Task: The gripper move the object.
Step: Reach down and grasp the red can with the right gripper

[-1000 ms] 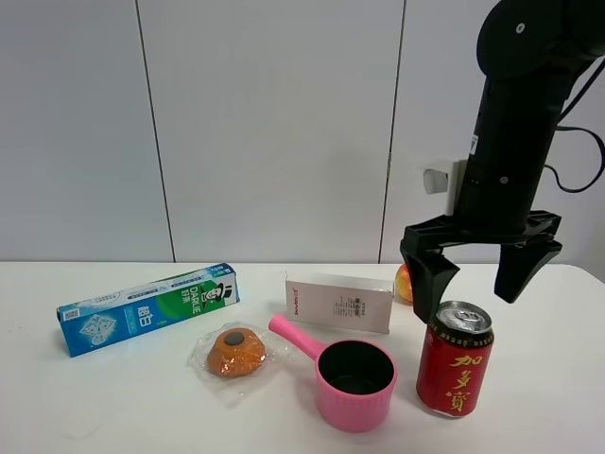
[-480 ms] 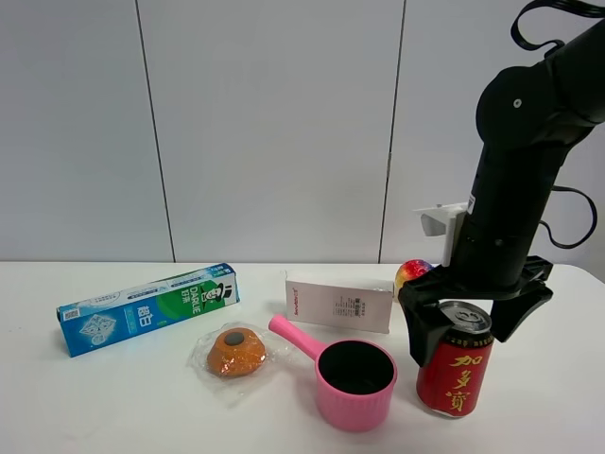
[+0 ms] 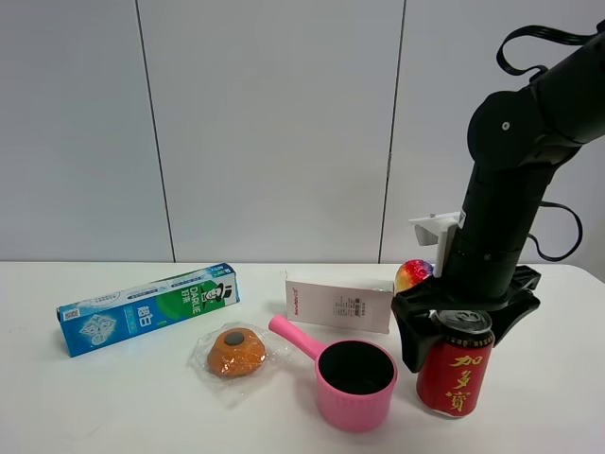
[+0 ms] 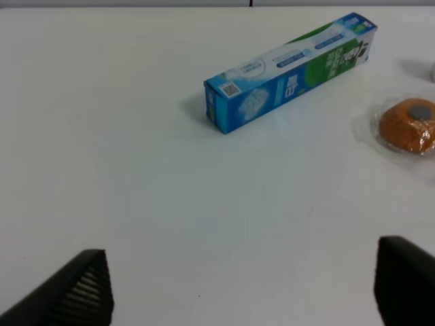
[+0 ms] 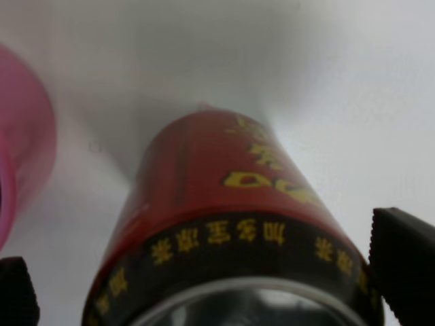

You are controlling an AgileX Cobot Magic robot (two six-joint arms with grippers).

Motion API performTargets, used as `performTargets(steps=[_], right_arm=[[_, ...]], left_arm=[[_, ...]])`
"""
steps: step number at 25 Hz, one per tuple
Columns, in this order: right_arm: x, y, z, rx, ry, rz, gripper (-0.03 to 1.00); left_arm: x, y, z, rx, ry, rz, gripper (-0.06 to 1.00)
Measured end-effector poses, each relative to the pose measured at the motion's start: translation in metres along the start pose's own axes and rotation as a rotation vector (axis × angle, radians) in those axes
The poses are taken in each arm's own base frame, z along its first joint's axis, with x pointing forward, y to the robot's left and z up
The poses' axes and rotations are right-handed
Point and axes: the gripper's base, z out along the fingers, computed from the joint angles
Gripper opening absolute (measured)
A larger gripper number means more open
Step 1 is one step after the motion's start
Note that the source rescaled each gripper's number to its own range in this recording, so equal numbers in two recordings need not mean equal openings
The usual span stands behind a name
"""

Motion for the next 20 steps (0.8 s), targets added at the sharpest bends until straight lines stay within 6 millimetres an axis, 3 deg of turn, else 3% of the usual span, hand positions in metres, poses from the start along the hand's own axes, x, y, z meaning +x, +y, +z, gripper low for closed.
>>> performTargets(steps=[4, 10, 12, 18, 20], right_arm=[[0.0, -0.001, 0.004, 0.008, 0.009, -0.008, 0.96], [0.001, -0.001, 0.013, 0.009, 0.036, -0.01, 0.79], [0.001, -0.001, 0.013, 0.01, 0.036, -0.012, 0.64], [0.0, -0.002, 0.013, 0.018, 0.035, -0.02, 0.0], [0.0, -0.002, 0.013, 0.02, 0.034, -0.021, 0.0]], left_arm=[[0.0, 0.0, 0.0, 0.0, 0.0, 0.0, 1.0], [0.0, 0.0, 0.0, 0.0, 0.0, 0.0, 1.0], [0.0, 0.0, 0.0, 0.0, 0.0, 0.0, 1.0], [0.0, 0.0, 0.0, 0.0, 0.0, 0.0, 1.0], [0.0, 0.0, 0.0, 0.0, 0.0, 0.0, 1.0]])
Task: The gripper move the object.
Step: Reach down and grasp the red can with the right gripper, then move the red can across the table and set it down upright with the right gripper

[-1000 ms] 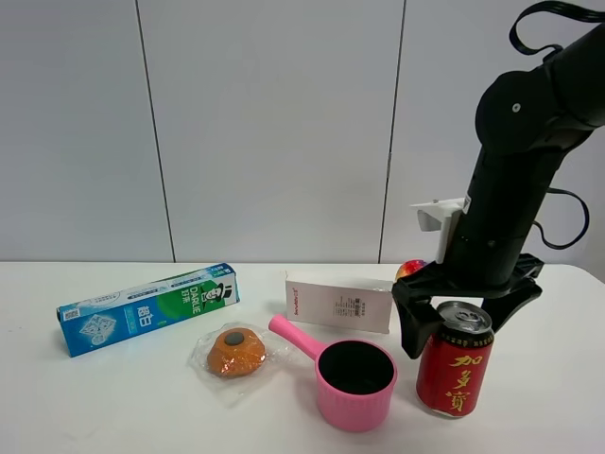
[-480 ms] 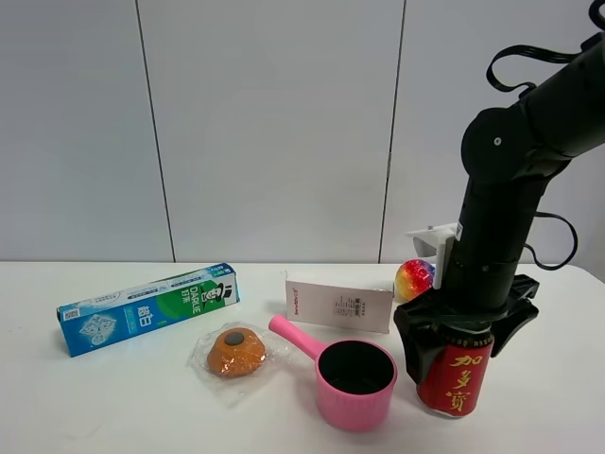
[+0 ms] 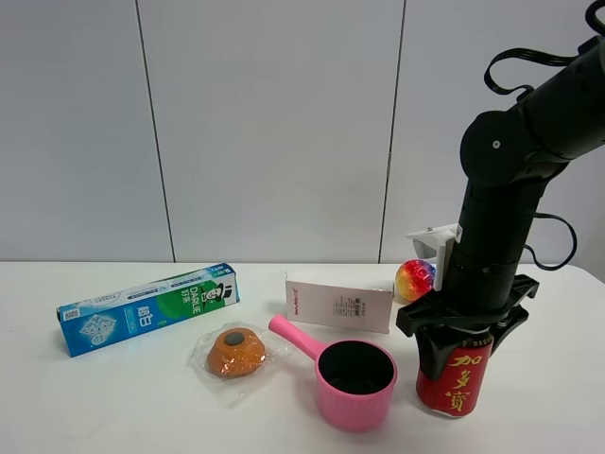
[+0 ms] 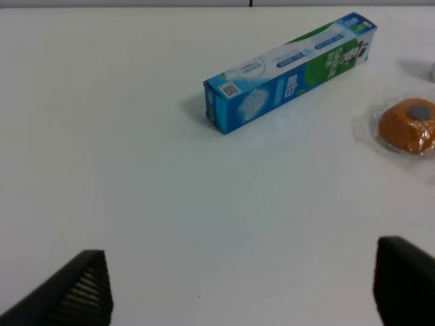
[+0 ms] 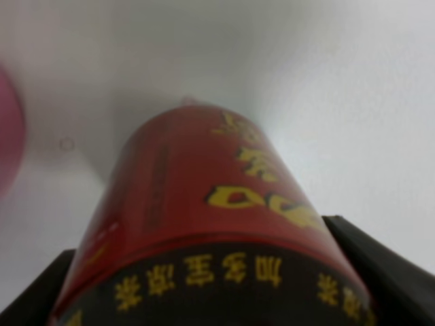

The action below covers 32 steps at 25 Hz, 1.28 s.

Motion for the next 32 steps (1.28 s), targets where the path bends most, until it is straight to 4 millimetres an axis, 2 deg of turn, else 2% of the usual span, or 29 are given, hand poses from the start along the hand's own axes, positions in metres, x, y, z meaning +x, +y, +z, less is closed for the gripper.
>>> performTargets(steps=[6, 10, 14, 17, 20, 24, 27, 29, 32], right_arm=[[0.001, 0.0, 0.0, 0.0, 0.007, -0.007, 0.0], [0.005, 0.0, -0.01, 0.001, 0.027, -0.071, 0.0], [0.007, -0.001, -0.051, 0.008, -0.002, -0.106, 0.0], [-0.001, -0.001, -0.096, 0.018, -0.057, -0.111, 0.0], [-0.013, 0.007, -0.146, 0.022, -0.122, -0.14, 0.0], [-0.035, 0.04, -0.207, 0.014, -0.32, -0.227, 0.0], [-0.051, 0.076, -0.234, -0.02, -0.433, -0.316, 0.0], [-0.063, 0.106, -0.238, -0.053, -0.475, -0.396, 0.0], [-0.083, 0.149, -0.226, -0.125, -0.49, -0.509, 0.0]], left_arm=[[0.0, 0.0, 0.0, 0.0, 0.0, 0.0, 1.0], [0.0, 0.0, 0.0, 0.0, 0.0, 0.0, 1.0], [0.0, 0.0, 0.0, 0.0, 0.0, 0.0, 1.0], [0.0, 0.0, 0.0, 0.0, 0.0, 0.0, 1.0], [0.0, 0.0, 0.0, 0.0, 0.0, 0.0, 1.0], [0.0, 0.0, 0.0, 0.0, 0.0, 0.0, 1.0], [0.0, 0.0, 0.0, 0.0, 0.0, 0.0, 1.0], [0.0, 0.0, 0.0, 0.0, 0.0, 0.0, 1.0], [0.0, 0.0, 0.0, 0.0, 0.0, 0.0, 1.0]])
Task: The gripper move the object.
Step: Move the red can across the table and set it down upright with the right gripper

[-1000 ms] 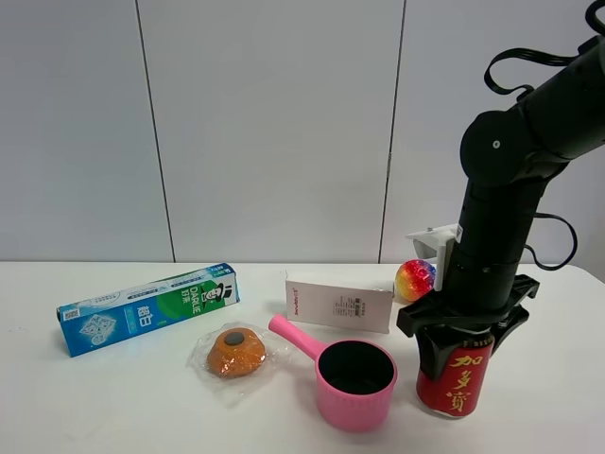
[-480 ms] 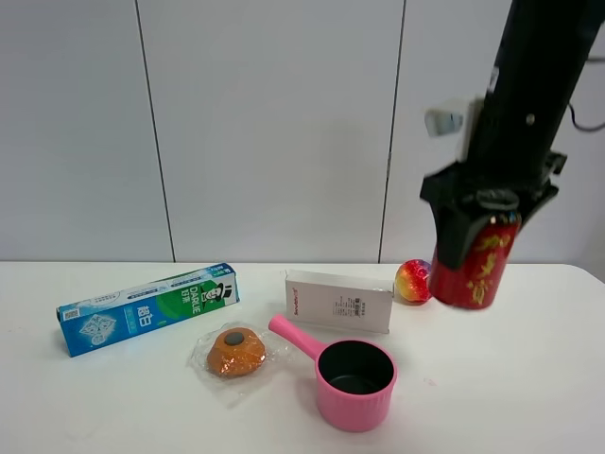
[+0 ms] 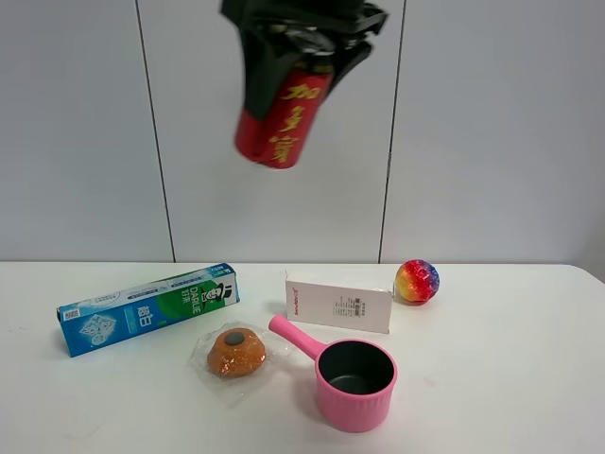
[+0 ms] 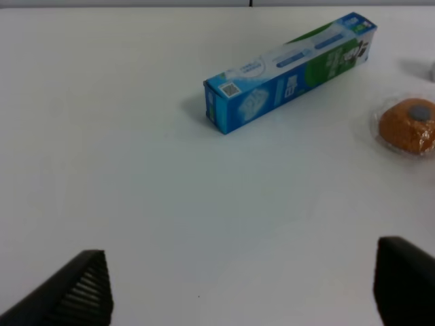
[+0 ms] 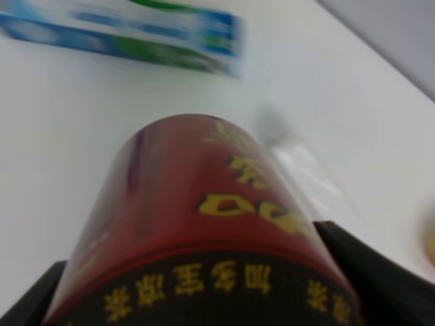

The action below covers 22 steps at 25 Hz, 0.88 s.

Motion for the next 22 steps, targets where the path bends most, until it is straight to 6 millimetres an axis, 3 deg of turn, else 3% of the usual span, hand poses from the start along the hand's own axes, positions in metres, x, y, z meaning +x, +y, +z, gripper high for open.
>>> performTargets(steps=[5, 12, 16, 22], right_arm=[[-0.016, 0.033, 0.072, -0.117, 0.047, -0.098, 0.0], [-0.006, 0.042, 0.15, -0.154, 0.15, -0.204, 0.0], [0.005, 0.044, 0.179, -0.174, 0.205, -0.228, 0.0], [0.015, 0.05, 0.205, -0.232, 0.231, -0.253, 0.0]], left_arm=[[0.0, 0.0, 0.0, 0.0, 0.0, 0.0, 1.0], [0.0, 0.0, 0.0, 0.0, 0.0, 0.0, 1.0], [0.0, 0.0, 0.0, 0.0, 0.0, 0.0, 1.0], [0.0, 0.0, 0.0, 0.0, 0.0, 0.0, 1.0]])
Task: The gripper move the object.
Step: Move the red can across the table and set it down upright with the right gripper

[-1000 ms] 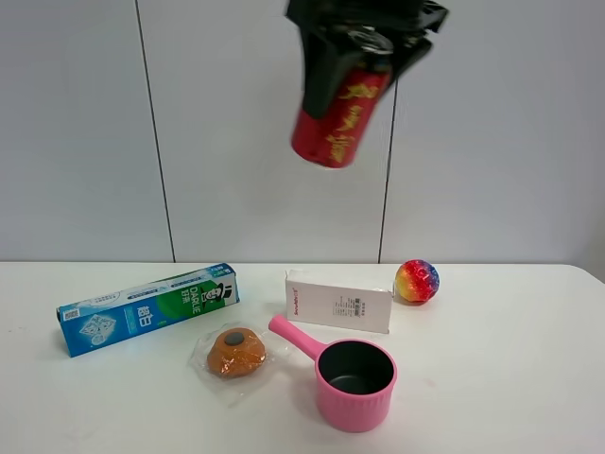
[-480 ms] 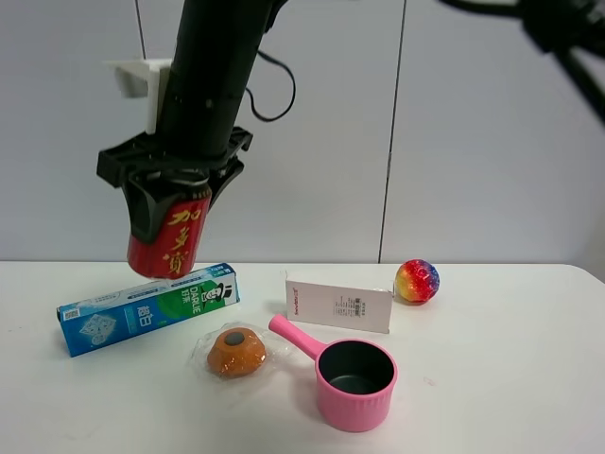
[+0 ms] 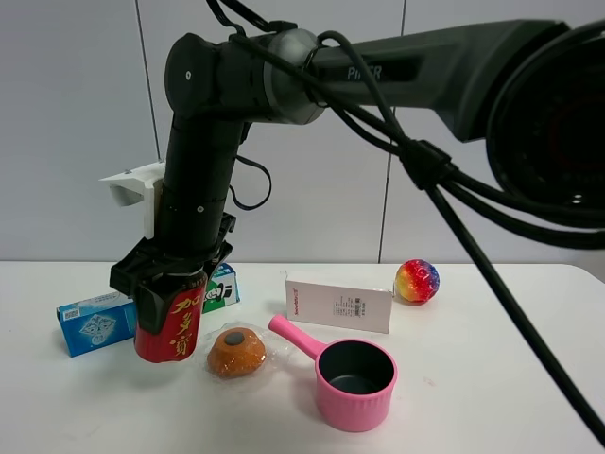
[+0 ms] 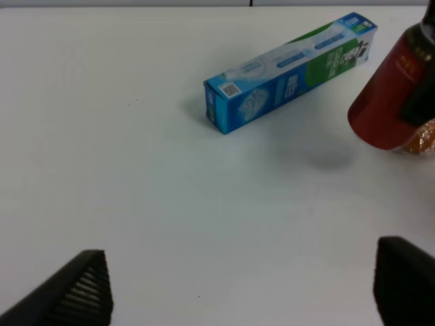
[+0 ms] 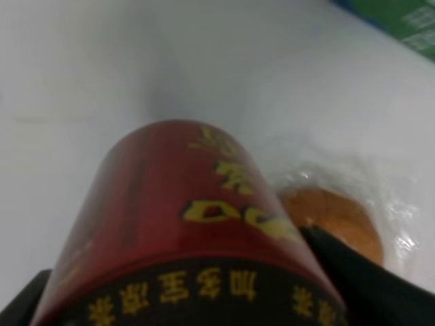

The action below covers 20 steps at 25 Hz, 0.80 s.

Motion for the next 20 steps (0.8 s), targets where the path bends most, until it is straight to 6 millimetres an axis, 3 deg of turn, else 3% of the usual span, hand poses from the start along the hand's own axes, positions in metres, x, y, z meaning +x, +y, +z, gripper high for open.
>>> performTargets(steps=[13, 20], right_arm=[[0.002, -0.005, 0.039, 0.006, -0.017, -0.053, 0.0], [0.0, -0.008, 0.047, 0.023, -0.044, -0.058, 0.0]], left_arm=[[0.0, 0.0, 0.0, 0.0, 0.0, 0.0, 1.0], [0.0, 0.0, 0.0, 0.0, 0.0, 0.0, 1.0]])
